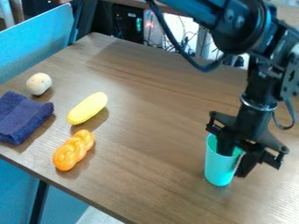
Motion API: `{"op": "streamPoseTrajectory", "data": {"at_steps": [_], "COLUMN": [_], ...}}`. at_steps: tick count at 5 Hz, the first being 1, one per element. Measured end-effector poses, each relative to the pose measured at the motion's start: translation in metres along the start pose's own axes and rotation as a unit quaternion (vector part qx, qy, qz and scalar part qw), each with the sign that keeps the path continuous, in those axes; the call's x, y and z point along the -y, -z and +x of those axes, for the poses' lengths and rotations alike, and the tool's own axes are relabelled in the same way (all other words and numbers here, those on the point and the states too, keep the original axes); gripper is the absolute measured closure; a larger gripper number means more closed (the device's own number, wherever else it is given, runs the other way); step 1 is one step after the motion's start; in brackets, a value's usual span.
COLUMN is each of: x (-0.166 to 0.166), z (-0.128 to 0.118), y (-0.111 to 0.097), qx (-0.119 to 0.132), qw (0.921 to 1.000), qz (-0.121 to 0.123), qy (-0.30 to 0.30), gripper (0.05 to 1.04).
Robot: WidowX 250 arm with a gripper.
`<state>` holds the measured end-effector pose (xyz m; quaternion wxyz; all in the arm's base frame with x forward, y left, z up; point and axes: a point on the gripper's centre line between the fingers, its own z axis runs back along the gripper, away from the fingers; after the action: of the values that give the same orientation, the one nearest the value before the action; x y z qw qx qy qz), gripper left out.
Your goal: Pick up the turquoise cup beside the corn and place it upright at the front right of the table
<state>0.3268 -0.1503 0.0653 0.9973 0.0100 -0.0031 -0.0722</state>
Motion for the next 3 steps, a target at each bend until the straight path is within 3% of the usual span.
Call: {"op": "streamPoseTrajectory", "data": {"at_steps": [1,2,3], "x": [-0.005,-0.016,-0.035], "z": [-0.006,-0.010,-0.015], "y": [-0.022,-0.037,-0.045], "qx": [0.035,0.057,0.052], "qw": [0.9992,0.9975,0.9966], "qz": [-0.010,-0.019,0.003], "qy": [-0.014,-0.036,-0.065], "gripper": [0.161,0.075,0.079]}}
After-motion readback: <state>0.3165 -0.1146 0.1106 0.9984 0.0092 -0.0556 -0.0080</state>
